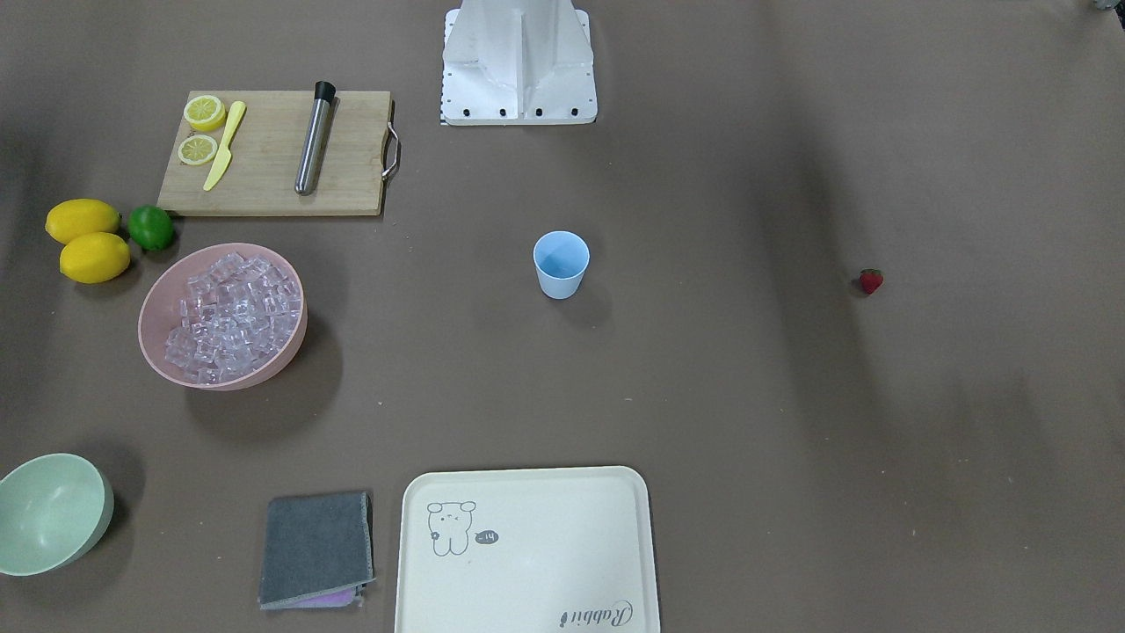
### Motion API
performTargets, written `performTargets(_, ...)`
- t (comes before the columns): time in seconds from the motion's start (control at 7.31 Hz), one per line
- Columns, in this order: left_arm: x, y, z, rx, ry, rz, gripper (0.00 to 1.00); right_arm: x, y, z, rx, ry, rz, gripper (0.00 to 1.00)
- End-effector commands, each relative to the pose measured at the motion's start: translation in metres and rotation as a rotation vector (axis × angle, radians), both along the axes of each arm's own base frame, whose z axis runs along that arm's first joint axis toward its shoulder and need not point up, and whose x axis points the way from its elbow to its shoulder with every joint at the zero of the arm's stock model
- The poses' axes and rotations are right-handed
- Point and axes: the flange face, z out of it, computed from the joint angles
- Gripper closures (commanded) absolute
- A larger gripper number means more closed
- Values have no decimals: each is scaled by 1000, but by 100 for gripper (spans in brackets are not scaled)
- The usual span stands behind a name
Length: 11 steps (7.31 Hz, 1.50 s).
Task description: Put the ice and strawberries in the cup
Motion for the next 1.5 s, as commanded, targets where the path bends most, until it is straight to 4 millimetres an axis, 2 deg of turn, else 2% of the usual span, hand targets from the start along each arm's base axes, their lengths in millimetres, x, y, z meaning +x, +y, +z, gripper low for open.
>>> performTargets(0.0,0,-1,-2,3,0,0,2,1,0,-2,0,0,6,0)
performTargets(0.96,1,-8,-6,7,1,-1,2,0,-1,-1,-5,-5,5,0)
performTargets(1.23,1,-8,-8,10,1,-1,2,-5,-6,-19,35,-7,-8,0)
performTargets(1.37,1,-8,-6,7,1,-1,2,-17,-9,-30,49,-11,-22,0)
